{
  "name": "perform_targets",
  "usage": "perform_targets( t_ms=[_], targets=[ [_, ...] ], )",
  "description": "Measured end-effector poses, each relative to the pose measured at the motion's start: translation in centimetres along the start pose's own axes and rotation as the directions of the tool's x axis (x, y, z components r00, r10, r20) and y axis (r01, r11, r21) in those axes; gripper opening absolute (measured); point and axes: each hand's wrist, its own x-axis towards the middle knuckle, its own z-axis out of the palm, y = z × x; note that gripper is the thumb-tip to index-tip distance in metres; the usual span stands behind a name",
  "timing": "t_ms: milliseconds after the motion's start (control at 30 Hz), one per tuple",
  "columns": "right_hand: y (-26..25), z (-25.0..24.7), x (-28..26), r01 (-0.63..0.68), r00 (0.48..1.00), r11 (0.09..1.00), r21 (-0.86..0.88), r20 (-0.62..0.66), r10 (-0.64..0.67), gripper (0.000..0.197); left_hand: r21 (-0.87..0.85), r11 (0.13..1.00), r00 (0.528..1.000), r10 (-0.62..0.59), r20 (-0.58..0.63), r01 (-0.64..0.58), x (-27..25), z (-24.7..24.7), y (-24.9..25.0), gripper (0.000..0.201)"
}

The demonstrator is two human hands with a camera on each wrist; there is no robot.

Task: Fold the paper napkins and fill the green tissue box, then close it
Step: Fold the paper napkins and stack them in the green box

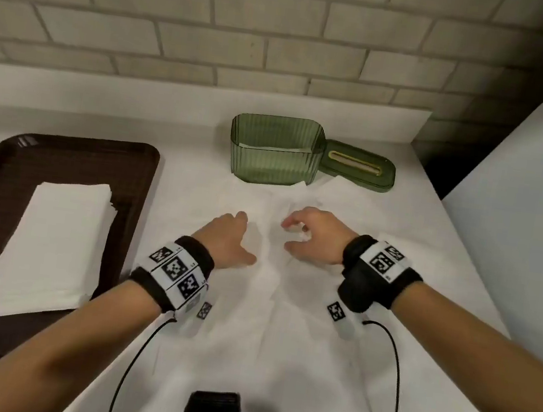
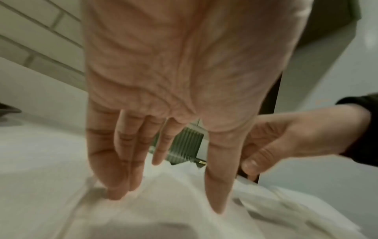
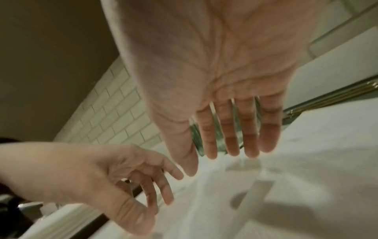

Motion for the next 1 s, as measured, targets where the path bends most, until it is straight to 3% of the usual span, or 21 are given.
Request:
perform_targets(
  t_ms=[133, 233, 300, 400, 500, 633, 733, 800, 867, 1000],
  targets=[
    [-0.4, 1.3, 1.6, -0.032, 0.999, 0.998, 0.050, 0.002, 0.032, 0.062, 0.105, 0.994, 0.997, -0.037, 0.067, 0.030, 0.1, 0.8, 0.4, 0.079],
    [0.2, 1.9, 2.7, -0.058, 0.997, 0.982, 0.181, -0.039, 0.066, 0.062, 0.024, 1.000, 0.996, -0.010, 0.085, 0.008, 0.4, 0.5, 0.1, 0.081],
    [0.3, 1.8, 3.0, -0.040, 0.995, 0.969, 0.242, -0.084, 0.062, 0.056, -0.077, 0.995, 0.997, 0.065, 0.046, -0.061, 0.4, 0.0, -0.3, 0.062],
    [0.4, 1.1, 3.0, 0.069, 0.992, 0.952, 0.297, -0.126, -0.032, 0.028, -0.147, 0.969, 0.980, 0.197, -0.014, -0.197, 0.1, -0.9, -0.7, 0.015],
    [0.2, -1.0, 3.0, 0.185, 0.977, 0.931, 0.315, -0.160, -0.140, 0.011, -0.250, 0.941, 0.973, 0.224, -0.050, -0.230, 0.2, -2.6, -1.4, 0.016],
    [0.0, -5.3, 4.1, 0.273, 0.950, 0.823, 0.498, -0.274, -0.149, 0.011, -0.489, 0.843, 0.973, 0.220, -0.069, -0.225, 1.6, -5.6, -2.9, 0.016],
    [0.4, -8.1, 5.8, 0.291, 0.922, 0.697, 0.655, -0.387, -0.021, 0.021, -0.644, 0.723, 0.962, 0.114, -0.248, -0.251, 3.3, -8.1, -3.7, 0.021],
    [0.9, -9.4, 7.2, 0.298, 0.885, 0.681, 0.669, -0.461, 0.065, 0.026, -0.750, 0.593, 0.930, -0.005, -0.367, -0.293, 4.5, -9.6, -3.7, 0.035],
    [1.5, -10.2, 8.6, 0.294, 0.826, 0.727, 0.621, -0.547, 0.133, 0.029, -0.740, 0.550, 0.858, -0.079, -0.507, -0.387, 5.8, -11.0, -3.6, 0.035],
    [2.2, -10.2, 11.4, 0.241, 0.697, 0.834, 0.495, -0.687, 0.206, 0.036, -0.474, 0.767, 0.724, -0.019, -0.690, -0.432, 9.1, -12.6, -3.1, 0.037]
  ],
)
